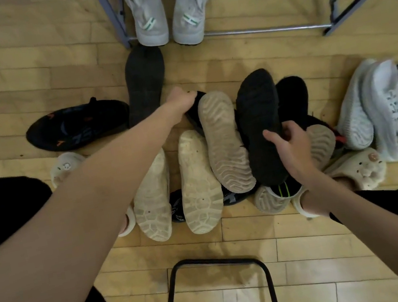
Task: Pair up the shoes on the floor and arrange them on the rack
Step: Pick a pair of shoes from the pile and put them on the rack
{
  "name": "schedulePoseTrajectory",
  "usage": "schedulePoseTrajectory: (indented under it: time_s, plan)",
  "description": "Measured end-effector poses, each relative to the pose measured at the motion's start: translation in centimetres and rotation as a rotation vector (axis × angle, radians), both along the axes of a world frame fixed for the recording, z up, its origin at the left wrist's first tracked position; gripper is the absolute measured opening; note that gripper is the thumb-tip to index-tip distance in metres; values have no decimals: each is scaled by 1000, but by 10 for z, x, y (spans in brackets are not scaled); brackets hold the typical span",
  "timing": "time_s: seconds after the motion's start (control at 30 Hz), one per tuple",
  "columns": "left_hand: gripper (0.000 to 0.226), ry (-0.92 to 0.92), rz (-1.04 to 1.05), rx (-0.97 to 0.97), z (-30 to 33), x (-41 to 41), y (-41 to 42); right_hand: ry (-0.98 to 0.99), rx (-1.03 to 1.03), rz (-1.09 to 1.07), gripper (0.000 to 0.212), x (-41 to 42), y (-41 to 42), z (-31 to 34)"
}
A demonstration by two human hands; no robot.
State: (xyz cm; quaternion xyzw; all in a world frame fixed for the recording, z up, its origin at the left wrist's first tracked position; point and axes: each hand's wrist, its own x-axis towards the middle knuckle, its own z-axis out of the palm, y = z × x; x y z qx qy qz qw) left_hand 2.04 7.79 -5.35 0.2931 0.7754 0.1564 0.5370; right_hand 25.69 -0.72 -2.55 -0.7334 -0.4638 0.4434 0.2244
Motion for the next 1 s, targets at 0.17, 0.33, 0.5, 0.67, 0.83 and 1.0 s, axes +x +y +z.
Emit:
schedulePoseTrajectory:
  time_s: [0.17,0.33,0.5,0.67,0.83,1.0]
  plan:
    - [46,58,119,39,-18,-5,6,-82,73,58,21,2,-4,-3]
    - [28,136,112,326,-5,1,6,-71,137,-15,24,-1,0,1]
    - [27,147,43,563,35,-6,22,-76,193,-44,23,-4,3,10]
    - [22,239,-21,745,77,-48,31,-28,193,-136,24,-8,4,21]
    - [28,419,-163,968,99,-53,-5,-3,181,-140,24,-13,6,25]
    - [30,531,-821,1180,96,-35,-76,27,175,-161,27,-21,10,25]
